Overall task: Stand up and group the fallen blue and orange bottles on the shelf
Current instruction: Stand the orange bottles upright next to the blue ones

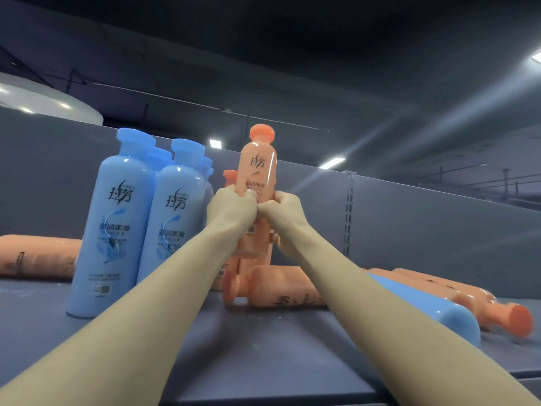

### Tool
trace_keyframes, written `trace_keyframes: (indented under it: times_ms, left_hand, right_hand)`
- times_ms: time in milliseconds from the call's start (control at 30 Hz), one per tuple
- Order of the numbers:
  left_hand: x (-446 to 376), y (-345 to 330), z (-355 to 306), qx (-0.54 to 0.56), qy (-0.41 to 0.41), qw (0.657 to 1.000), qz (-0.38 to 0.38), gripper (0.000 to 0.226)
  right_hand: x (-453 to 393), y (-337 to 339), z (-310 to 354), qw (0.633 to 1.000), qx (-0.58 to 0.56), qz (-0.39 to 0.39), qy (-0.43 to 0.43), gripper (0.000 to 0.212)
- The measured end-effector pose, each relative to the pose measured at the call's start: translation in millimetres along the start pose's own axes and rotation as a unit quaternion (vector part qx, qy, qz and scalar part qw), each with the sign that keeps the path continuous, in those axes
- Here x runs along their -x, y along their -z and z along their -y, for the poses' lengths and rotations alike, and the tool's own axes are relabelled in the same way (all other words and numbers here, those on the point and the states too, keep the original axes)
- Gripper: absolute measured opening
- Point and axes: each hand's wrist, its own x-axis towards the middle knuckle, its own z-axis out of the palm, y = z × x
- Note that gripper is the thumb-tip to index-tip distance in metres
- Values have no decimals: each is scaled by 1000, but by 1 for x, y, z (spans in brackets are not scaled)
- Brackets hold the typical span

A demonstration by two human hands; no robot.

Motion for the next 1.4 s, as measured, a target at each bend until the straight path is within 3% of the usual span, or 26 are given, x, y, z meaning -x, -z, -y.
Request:
trace_keyframes:
  times_ms: [333,500,700,833,967,1133,1400]
  left_hand:
    - [-3,1,2,14,23,999,-21,37]
    - [-1,1,1,16,65,998,-2,43]
    - [3,-1,4,-26,59,998,-4,46]
    - [4,-1,3,-69,62,996,1,49]
    - [3,-1,3,-93,66,993,9,52]
    - [3,-4,2,-123,62,990,10,51]
    - [4,-6,2,-155,87,984,14,52]
  right_hand:
    - [-14,-14,-14,997,18,10,80,49]
    - [-13,-13,-23,994,25,43,99,33]
    - [-15,-14,-36,994,10,77,81,39]
    - [-14,-22,-37,994,7,78,72,70]
    - [-17,-23,-41,995,0,74,72,68]
    - [-21,-28,-48,994,-17,69,84,94]
    - [-30,-22,-60,993,24,93,72,73]
